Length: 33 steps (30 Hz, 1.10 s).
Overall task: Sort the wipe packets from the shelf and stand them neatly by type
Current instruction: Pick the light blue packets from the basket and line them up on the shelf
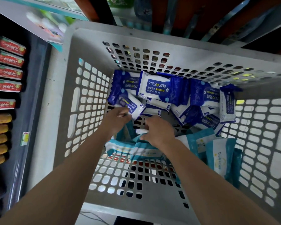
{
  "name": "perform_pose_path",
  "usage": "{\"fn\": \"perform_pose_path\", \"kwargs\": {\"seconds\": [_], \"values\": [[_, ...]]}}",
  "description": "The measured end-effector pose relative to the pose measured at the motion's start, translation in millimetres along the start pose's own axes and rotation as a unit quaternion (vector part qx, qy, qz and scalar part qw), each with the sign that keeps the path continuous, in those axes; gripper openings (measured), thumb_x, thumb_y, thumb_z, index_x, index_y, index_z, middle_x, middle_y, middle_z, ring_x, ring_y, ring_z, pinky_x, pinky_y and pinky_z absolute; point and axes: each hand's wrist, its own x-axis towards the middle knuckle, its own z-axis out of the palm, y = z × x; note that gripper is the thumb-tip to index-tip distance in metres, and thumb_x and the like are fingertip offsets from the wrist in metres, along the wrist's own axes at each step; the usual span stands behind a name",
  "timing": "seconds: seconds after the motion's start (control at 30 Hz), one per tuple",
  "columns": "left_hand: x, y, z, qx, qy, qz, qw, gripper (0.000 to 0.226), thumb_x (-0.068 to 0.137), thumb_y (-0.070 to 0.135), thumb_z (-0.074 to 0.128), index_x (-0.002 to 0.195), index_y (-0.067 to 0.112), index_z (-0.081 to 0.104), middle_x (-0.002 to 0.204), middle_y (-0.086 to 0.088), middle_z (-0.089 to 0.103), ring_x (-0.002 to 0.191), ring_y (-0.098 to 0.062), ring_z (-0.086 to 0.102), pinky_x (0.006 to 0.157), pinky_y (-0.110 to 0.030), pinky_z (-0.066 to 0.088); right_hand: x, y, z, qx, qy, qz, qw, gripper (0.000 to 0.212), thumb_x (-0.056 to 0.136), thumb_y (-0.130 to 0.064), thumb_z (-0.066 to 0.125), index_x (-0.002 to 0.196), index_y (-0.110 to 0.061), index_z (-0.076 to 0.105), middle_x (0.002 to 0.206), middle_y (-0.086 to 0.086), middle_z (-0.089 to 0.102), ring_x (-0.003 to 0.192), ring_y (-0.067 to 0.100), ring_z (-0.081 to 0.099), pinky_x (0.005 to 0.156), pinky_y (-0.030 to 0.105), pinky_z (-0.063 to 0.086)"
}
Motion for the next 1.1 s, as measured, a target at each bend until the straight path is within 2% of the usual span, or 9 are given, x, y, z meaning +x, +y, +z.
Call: {"fn": "perform_pose_path", "kwargs": {"seconds": [0.1, 0.23, 0.33, 0.43, 0.63, 0.73, 0.87, 0.97, 1.1], "values": [[-2.4, -4.9, 0.1, 0.032, 0.0, 0.009, 0.999, 0.043, 0.092, 0.01, 0.057, 0.133, 0.023, 0.055, 0.133, -0.004, 0.057, 0.11, -0.016, 0.058, 0.095, -0.03, 0.045, -5.3, -2.1, -16.0, 0.103, 0.034, -0.026, 0.994, 0.022, 0.087, -0.032, 0.068, 0.099, -0.018, 0.058, 0.097, -0.002, 0.061, 0.088, 0.019, 0.056, 0.069, 0.028, 0.04], [2.2, -3.6, 0.2, 0.141, 0.019, 0.018, 0.99, 0.046, 0.096, 0.007, 0.044, 0.138, 0.025, 0.049, 0.135, -0.005, 0.054, 0.073, -0.012, 0.058, 0.058, -0.023, 0.047, -9.4, -6.0, -28.9, 0.201, 0.205, -0.092, 0.953, 0.013, 0.089, -0.014, 0.064, 0.102, -0.014, 0.066, 0.095, 0.0, 0.067, 0.085, 0.017, 0.061, 0.073, 0.031, 0.048], [2.9, -6.3, -3.0, 0.31, 0.012, 0.059, 0.949, 0.042, 0.095, 0.017, 0.05, 0.137, 0.025, 0.05, 0.139, -0.005, 0.051, 0.108, -0.029, 0.059, 0.09, -0.041, 0.05, -7.1, -8.2, -39.7, 0.221, 0.413, -0.144, 0.872, 0.014, 0.079, 0.0, 0.066, 0.092, -0.005, 0.067, 0.087, 0.005, 0.067, 0.079, 0.021, 0.059, 0.07, 0.032, 0.05], [3.9, -16.4, -4.6, 0.386, -0.001, 0.076, 0.919, 0.051, 0.091, 0.03, 0.06, 0.14, 0.023, 0.046, 0.143, -0.005, 0.046, 0.127, -0.026, 0.046, 0.104, -0.049, 0.039, 3.9, -6.7, -43.6, 0.133, 0.517, -0.136, 0.835, 0.019, 0.073, 0.002, 0.069, 0.09, -0.007, 0.069, 0.093, 0.007, 0.068, 0.092, 0.026, 0.059, 0.08, 0.036, 0.049], [1.9, -22.8, -3.6, 0.424, 0.001, 0.104, 0.9, 0.066, 0.087, 0.029, 0.066, 0.145, 0.02, 0.036, 0.145, -0.007, 0.041, 0.13, -0.028, 0.04, 0.106, -0.044, 0.038, 20.6, 13.1, -0.5, -0.053, 0.304, -0.085, 0.947, 0.046, 0.064, 0.0, 0.083, 0.105, -0.017, 0.073, 0.144, 0.02, 0.045, 0.137, 0.039, 0.036, 0.108, 0.056, 0.031], [0.5, -21.9, -4.5, 0.424, 0.012, 0.111, 0.899, 0.062, 0.086, 0.026, 0.068, 0.14, 0.017, 0.04, 0.142, -0.006, 0.044, 0.128, -0.026, 0.042, 0.104, -0.043, 0.039, 17.4, 11.1, 2.2, -0.024, 0.299, -0.087, 0.95, 0.047, 0.072, -0.001, 0.078, 0.116, -0.013, 0.067, 0.15, 0.021, 0.034, 0.142, 0.038, 0.027, 0.112, 0.053, 0.025], [0.6, -18.4, -0.1, 0.434, 0.049, 0.098, 0.894, 0.059, 0.086, 0.034, 0.066, 0.138, 0.02, 0.04, 0.138, -0.002, 0.048, 0.127, -0.024, 0.044, 0.109, -0.045, 0.031, 15.6, 5.7, -1.0, -0.027, 0.378, -0.089, 0.921, 0.045, 0.071, -0.003, 0.078, 0.113, -0.011, 0.066, 0.135, 0.017, 0.053, 0.131, 0.036, 0.045, 0.102, 0.049, 0.039], [6.2, -13.4, 9.5, 0.438, 0.098, 0.153, 0.881, 0.058, 0.087, 0.044, 0.063, 0.137, 0.024, 0.044, 0.132, -0.002, 0.05, 0.125, -0.024, 0.043, 0.104, -0.043, 0.03, 22.4, 7.9, -6.9, -0.061, 0.367, -0.019, 0.928, 0.068, 0.068, -0.002, 0.078, 0.13, -0.013, 0.054, 0.145, 0.015, 0.043, 0.137, 0.034, 0.036, 0.105, 0.051, 0.035], [17.6, 0.1, 26.2, 0.366, 0.059, 0.166, 0.914, 0.059, 0.085, 0.041, 0.067, 0.136, 0.018, 0.048, 0.13, -0.006, 0.053, 0.121, -0.026, 0.046, 0.099, -0.042, 0.039, 32.8, 21.0, -15.1, -0.069, 0.362, 0.022, 0.929, 0.07, 0.067, 0.002, 0.075, 0.131, -0.018, 0.054, 0.144, 0.01, 0.046, 0.131, 0.033, 0.044, 0.099, 0.051, 0.038]]}}
